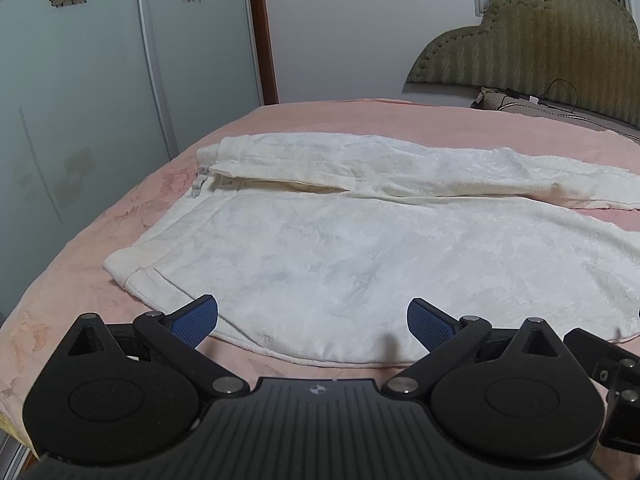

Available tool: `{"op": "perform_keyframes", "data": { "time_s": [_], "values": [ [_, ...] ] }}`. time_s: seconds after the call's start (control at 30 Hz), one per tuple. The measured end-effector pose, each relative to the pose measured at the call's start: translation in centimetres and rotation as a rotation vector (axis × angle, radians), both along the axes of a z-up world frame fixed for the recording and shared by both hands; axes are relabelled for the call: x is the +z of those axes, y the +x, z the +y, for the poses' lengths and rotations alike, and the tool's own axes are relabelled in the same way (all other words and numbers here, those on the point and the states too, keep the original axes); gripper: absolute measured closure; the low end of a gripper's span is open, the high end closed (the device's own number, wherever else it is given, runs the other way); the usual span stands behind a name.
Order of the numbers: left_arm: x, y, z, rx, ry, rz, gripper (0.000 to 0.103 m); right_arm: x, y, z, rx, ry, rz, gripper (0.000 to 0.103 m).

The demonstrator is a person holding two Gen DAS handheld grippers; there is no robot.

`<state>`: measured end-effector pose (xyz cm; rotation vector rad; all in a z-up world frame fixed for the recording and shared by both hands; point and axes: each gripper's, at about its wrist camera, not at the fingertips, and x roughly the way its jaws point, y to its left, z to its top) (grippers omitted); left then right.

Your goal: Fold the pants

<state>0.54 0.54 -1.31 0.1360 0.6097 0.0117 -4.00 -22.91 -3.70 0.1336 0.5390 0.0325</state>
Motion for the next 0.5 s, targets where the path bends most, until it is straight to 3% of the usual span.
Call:
{"op": "perform_keyframes", "data": {
  "time_s": [0.37,0.5],
  "values": [
    [-0.19,-0.15,-0.26,-0.011,0.011,-0.004,0.000,0.12,-0.46,0.69,0.021,-0.064,-0.038,0.000],
    [-0.26,-0.22,-0.37,-0.016,0.021,-0.010,0.000,-0.20,-0.26,0.21,0.032,-0.031,-0.021,0.000]
  ]
}}
